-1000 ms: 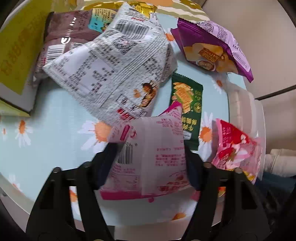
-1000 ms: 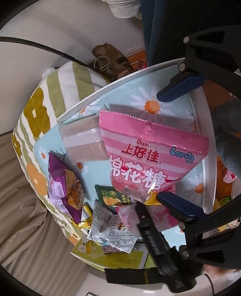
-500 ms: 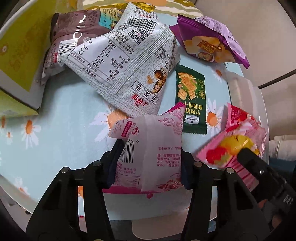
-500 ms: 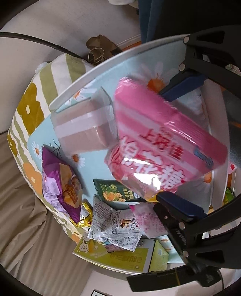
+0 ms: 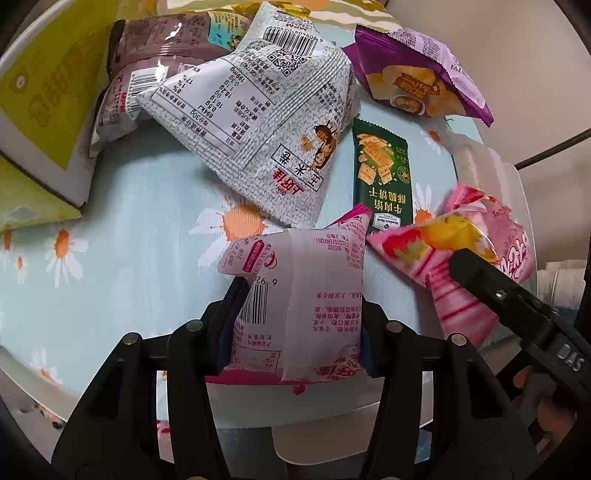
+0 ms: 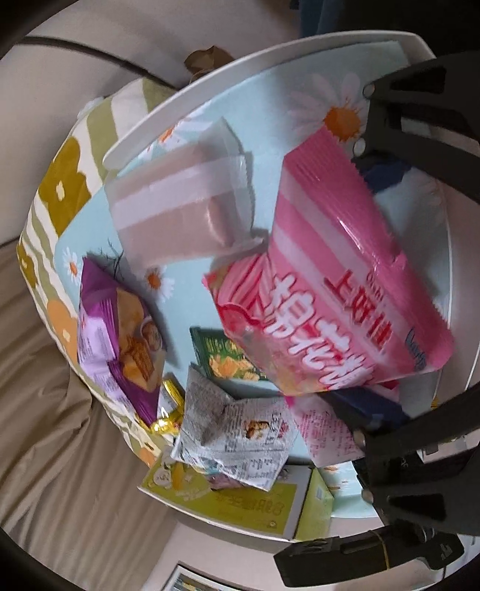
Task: Organize snacks
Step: 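Grasp the white-pink packet with the left tool while the right tool grasps the pink bag, then carry both pink packets over the box with both tools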
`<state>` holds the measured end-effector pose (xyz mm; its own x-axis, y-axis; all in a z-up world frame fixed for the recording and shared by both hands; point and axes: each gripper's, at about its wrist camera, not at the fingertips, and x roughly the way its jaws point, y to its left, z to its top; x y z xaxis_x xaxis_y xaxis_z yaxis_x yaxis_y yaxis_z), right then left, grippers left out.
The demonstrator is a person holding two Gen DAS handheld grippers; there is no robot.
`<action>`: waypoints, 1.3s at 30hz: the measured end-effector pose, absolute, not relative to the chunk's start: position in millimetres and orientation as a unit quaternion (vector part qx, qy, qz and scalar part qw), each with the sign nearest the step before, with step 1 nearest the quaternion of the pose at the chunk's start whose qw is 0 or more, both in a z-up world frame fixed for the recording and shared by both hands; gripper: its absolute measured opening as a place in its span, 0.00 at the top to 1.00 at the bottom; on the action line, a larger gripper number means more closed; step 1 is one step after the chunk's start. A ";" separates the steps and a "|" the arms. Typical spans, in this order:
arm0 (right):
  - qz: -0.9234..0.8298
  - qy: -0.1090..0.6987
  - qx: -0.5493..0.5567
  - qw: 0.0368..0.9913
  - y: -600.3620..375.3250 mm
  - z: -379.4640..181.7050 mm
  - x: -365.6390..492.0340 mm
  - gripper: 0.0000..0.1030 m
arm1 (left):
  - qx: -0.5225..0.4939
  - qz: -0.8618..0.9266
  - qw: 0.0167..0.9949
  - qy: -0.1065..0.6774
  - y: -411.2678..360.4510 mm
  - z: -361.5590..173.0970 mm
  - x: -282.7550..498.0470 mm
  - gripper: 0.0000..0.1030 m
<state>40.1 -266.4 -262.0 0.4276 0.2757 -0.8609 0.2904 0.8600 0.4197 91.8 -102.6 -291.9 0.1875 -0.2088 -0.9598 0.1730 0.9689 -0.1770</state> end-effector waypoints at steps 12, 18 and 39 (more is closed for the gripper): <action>0.012 0.520 0.243 0.819 -262.0 -246.2 31.6 0.37 | -0.025 -0.120 0.776 0.619 -89.6 -267.5 74.0 0.54; 0.020 0.502 0.202 0.841 -257.7 -212.1 30.0 0.37 | -0.039 -0.123 0.794 0.594 -83.6 -227.9 64.9 0.54; 0.090 0.422 0.078 0.899 -155.2 -82.2 84.5 0.37 | -0.090 -0.099 0.859 0.495 8.8 -98.8 127.2 0.54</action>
